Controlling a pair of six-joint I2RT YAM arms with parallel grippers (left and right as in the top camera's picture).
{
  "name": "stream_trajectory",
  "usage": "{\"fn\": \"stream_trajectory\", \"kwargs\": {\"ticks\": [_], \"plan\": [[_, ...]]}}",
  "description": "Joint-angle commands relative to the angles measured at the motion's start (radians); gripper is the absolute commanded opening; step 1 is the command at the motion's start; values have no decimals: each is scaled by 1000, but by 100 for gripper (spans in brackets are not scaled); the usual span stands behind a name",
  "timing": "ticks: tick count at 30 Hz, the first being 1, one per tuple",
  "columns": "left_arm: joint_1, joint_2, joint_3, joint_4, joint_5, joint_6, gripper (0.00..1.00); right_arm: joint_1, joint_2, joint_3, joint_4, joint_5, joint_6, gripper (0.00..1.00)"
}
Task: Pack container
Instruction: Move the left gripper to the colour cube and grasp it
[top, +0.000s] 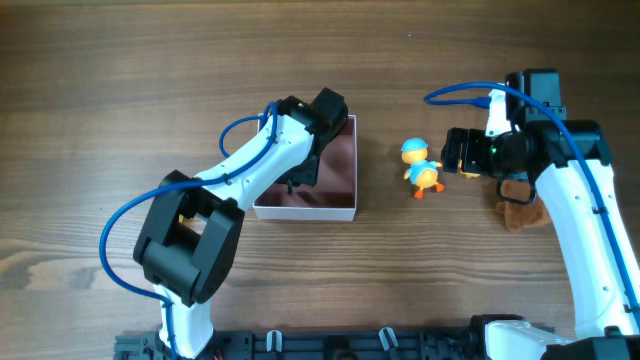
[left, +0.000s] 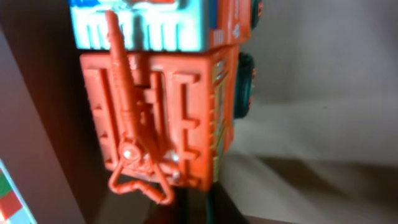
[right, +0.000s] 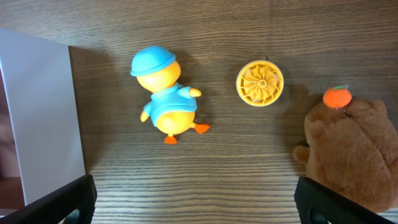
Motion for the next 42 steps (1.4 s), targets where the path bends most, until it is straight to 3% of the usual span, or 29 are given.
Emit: {"fn": "stream_trajectory", "kwargs": {"ticks": [1,7,9,11,12,13,14,16,22,25,27,31,35,42], "plan": [[-4,-2,-5,-21,17,-16,15,-1,7,27,-1,14,-3,100],[-33,-130,9,-7,66,-12,16,-1,7,27,-2,14,-3,100],[-42,-188,19,-7,66,-12,25,-1,7,27,-2,14,-4,100],[-41,-295,28,-1,64,-12,44,-1,7,27,-1,14,-5,100],[-34,-340,28,0,61,-12,64,-1,7,27,-1,14,-5,100],[-23,-385,28,-5,55,-13,92,-1,7,27,-2,14,-5,100],[-7,-428,28,-13,50,-13,100,-1,7,27,-2,14,-5,100],[60,-532,28,-56,50,-40,100,-1,7,27,-5,14,-12,100],[438,-753,17,-236,51,-89,100,-1,7,27,-5,14,-30,100],[645,-805,-69,-243,74,-220,100,-1,7,27,-4,14,-29,100],[711,-808,-137,-211,132,-234,100,-1,7,27,-4,14,-30,100],[785,-781,-369,-53,311,-276,100,-1,7,27,-8,14,-29,100],[824,-740,-575,131,313,-459,100,-1,7,27,-20,14,-31,100],[846,-651,-633,254,251,-500,100,-1,7,27,-27,14,-31,100]]}}
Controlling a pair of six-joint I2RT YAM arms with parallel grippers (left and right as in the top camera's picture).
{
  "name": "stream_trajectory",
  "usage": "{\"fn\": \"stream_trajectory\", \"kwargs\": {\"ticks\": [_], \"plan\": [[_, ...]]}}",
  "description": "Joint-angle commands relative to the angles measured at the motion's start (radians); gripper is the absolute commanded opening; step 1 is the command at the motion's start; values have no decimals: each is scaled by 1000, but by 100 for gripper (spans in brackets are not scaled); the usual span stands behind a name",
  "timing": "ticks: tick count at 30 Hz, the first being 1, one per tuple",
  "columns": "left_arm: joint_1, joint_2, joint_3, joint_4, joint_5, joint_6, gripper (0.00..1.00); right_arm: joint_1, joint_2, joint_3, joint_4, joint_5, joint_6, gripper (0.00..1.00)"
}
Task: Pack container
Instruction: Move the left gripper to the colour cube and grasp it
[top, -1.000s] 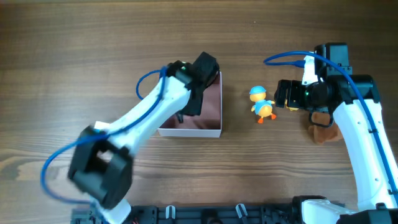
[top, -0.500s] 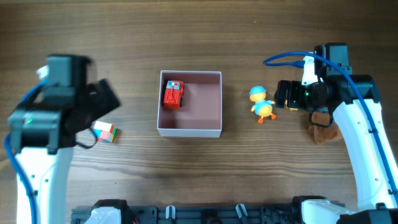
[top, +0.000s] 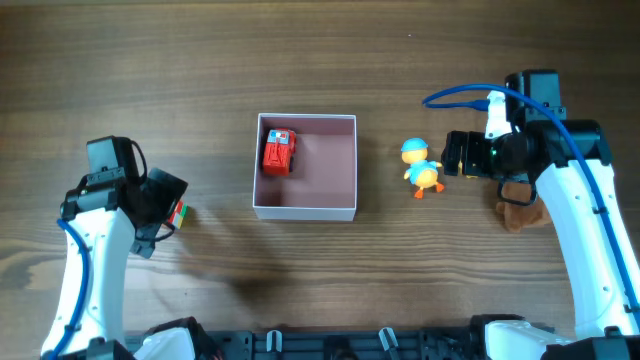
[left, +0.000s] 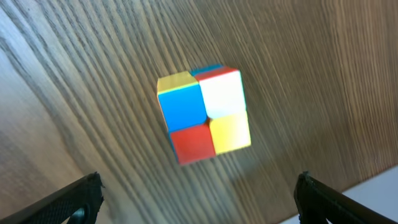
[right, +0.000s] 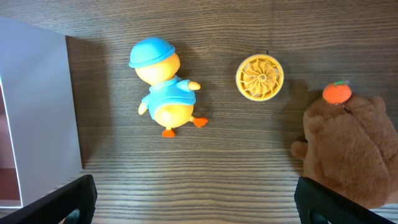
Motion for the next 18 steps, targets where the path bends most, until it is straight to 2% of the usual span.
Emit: {"fn": "stream_trajectory", "kwargs": {"ticks": [1,10,16,18], "plan": [[9,64,-8,27,-45,-79,100,-1,7,24,-5,14,-7,100],[8,272,-8,128,-43,-80,100,-1,7,24,-11,14,-15,100],[8,292,-8,139,-44,-79,100,-1,7,24,-12,14,-15,100],[8,292,-8,139,-43,-79,92,-1,7,24,-13,14,-15,100]]}}
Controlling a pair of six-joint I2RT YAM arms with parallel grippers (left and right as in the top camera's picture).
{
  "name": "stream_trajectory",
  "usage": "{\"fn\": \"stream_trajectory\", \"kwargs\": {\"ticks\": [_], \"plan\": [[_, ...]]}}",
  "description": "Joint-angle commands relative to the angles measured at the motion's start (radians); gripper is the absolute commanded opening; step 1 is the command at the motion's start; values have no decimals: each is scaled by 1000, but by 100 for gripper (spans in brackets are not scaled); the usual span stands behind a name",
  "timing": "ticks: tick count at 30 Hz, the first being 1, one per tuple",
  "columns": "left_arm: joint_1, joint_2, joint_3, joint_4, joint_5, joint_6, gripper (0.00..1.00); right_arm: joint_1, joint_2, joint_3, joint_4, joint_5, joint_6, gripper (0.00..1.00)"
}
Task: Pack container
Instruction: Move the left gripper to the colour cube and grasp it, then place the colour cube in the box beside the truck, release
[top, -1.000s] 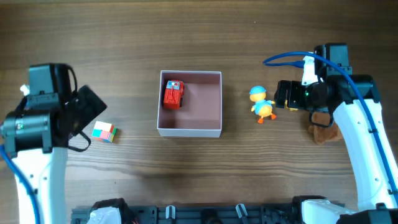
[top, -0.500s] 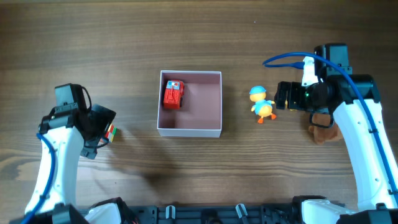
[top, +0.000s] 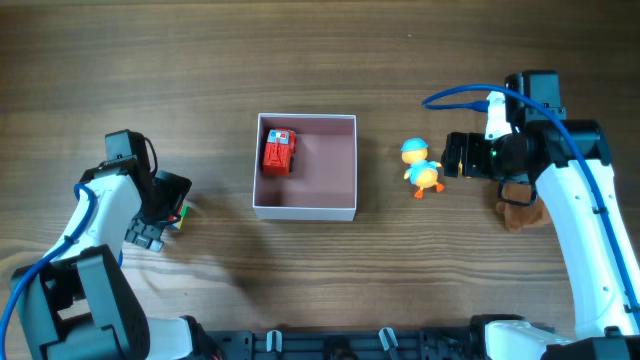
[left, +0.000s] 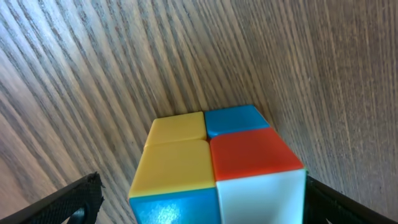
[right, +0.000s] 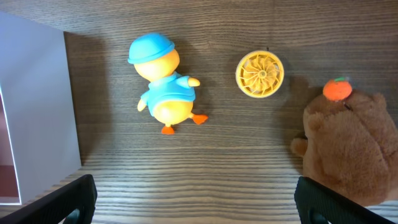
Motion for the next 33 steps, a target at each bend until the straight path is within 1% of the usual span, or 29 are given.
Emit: {"fn": "stream_trajectory", "kwargs": {"ticks": [1,4,5,8,10,13,16,17,19,20,21,23,24,25,27,28,29,30,33], "plan": [[5,4,-7,3,-14,-17,88,-1,7,24,-2,14,-11,100],[5,4,-7,3,-14,-16,78,-1,7,24,-2,14,-11,100],[5,4,-7,3,-14,-16,72,-1,7,24,-2,14,-11,100],[5,4,-7,3,-14,-16,69,-1,7,24,-2,14,-11,100],[5,4,-7,3,-14,-16,62,-1,7,24,-3,14,-11,100],[5,4,-7,3,-14,-16,57,-1,7,24,-4,14,-11,100],[5,4,-7,3,-14,-16,55,-1,7,24,-4,14,-11,100],[5,4,-7,3,-14,-16,52,-1,7,24,-5,14,-11,100],[5,4,-7,3,-14,-16,50,-1,7,24,-5,14,-11,100],[5,4,-7,-1,-14,-16,47,-1,7,24,-5,14,-11,100],[5,4,-7,-2,-14,-16,40,-1,7,24,-5,14,-11,100],[5,4,-7,-2,-14,-16,34,-1,7,24,-4,14,-11,100],[5,3,-7,-2,-14,-16,30,-1,7,24,-3,14,-11,100],[5,3,-7,-2,-14,-16,23,-1,7,24,-3,14,-11,100],[5,-2,1,-13,-14,-13,18,-1,7,24,-3,14,-11,100],[5,-7,13,-23,-13,8,13,-1,7,24,-3,14,-11,100],[5,-11,22,-33,-14,15,9,-1,7,24,-3,14,-11,100],[5,-22,45,-58,-14,29,4,-1,7,24,-2,14,-11,100],[-5,-68,135,-145,-13,91,4,-1,7,24,1,14,-11,100]]}}
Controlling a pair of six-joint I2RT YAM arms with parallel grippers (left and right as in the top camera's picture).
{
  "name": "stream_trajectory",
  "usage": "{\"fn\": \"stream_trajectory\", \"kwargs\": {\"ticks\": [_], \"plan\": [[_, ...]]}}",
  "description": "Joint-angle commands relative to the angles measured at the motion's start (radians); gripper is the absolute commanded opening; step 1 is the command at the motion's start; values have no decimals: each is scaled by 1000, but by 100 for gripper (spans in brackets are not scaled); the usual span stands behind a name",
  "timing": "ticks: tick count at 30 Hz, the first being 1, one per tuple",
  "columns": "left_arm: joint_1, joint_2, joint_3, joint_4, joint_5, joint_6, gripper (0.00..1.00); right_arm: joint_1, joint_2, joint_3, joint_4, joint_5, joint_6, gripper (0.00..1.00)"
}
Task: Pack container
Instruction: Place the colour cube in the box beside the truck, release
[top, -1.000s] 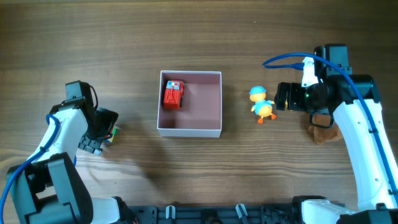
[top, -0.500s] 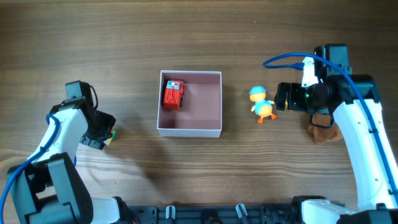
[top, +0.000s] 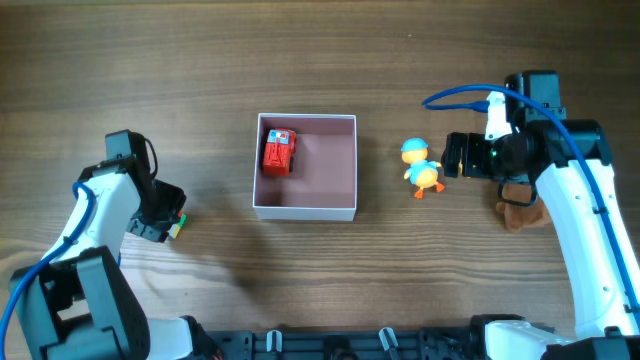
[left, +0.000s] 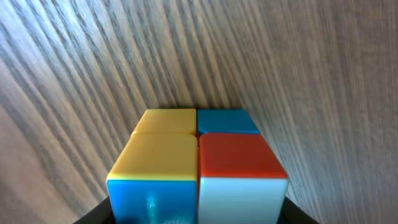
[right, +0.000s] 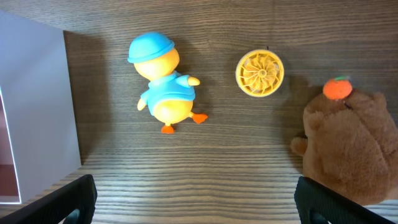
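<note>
The white box (top: 305, 212) with a brown floor stands mid-table, and a red toy truck (top: 279, 152) lies in its far left corner. At the left, a multicoloured cube (top: 178, 222) rests on the table. My left gripper (top: 163, 214) is down over the cube (left: 198, 168), with its dark fingers pressed against both sides. East of the box lies a yellow duck (right: 163, 87) with a blue cap. My right gripper (right: 196, 208) hangs open above bare wood near the duck (top: 421, 167), holding nothing.
A yellow ridged disc (right: 260, 76) lies right of the duck. A brown plush bear (right: 348, 155) with an orange ball on top sits at the far right, partly under the right arm (top: 580, 220). The box wall (right: 31, 112) shows at the left edge.
My left gripper has come closer onto the cube, and its fingers have narrowed from wide apart to touching the cube's sides. The right arm and the toys on the right have not moved.
First my left gripper was inside the box with the red truck. Then the truck lay in the box and the gripper hung open above the cube at the left. It was then low over the cube, and now grips it. The right gripper stayed open by the duck.
</note>
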Motion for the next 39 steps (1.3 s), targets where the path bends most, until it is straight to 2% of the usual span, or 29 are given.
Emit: {"fn": "stream_trajectory", "kwargs": {"ticks": [1,5,8,12,16,18,22,27,29,30,32,34,36,39], "plan": [[-17,-82,143,-91,-10,104,4,-1,7,23,6,14,-11,100],[-149,-174,298,-200,-10,219,4,-1,7,23,12,14,-11,100],[-323,-235,372,-204,-10,302,4,-1,7,23,13,14,-10,100],[-647,-239,397,-95,-30,532,4,-1,7,23,12,14,-10,100],[-837,-118,397,55,-70,573,4,-1,7,23,12,14,-10,100],[-879,-16,397,132,-70,574,4,-1,7,23,11,14,-10,100],[-870,162,397,174,-71,573,4,-1,7,23,6,14,-10,100],[-819,236,397,203,-71,574,4,-1,7,23,6,14,-10,100],[-805,237,397,218,-71,574,33,-1,7,23,6,14,-10,100],[-803,237,397,224,-71,574,52,-1,7,23,6,14,-10,100],[-801,237,397,233,-71,574,55,-1,7,23,6,14,-10,100],[-801,237,397,244,-71,574,74,-1,7,23,5,14,-11,100],[-801,237,397,252,-71,574,87,-1,7,23,4,14,-11,100],[-801,237,397,254,-71,574,88,-1,7,23,4,14,-11,100]]}}
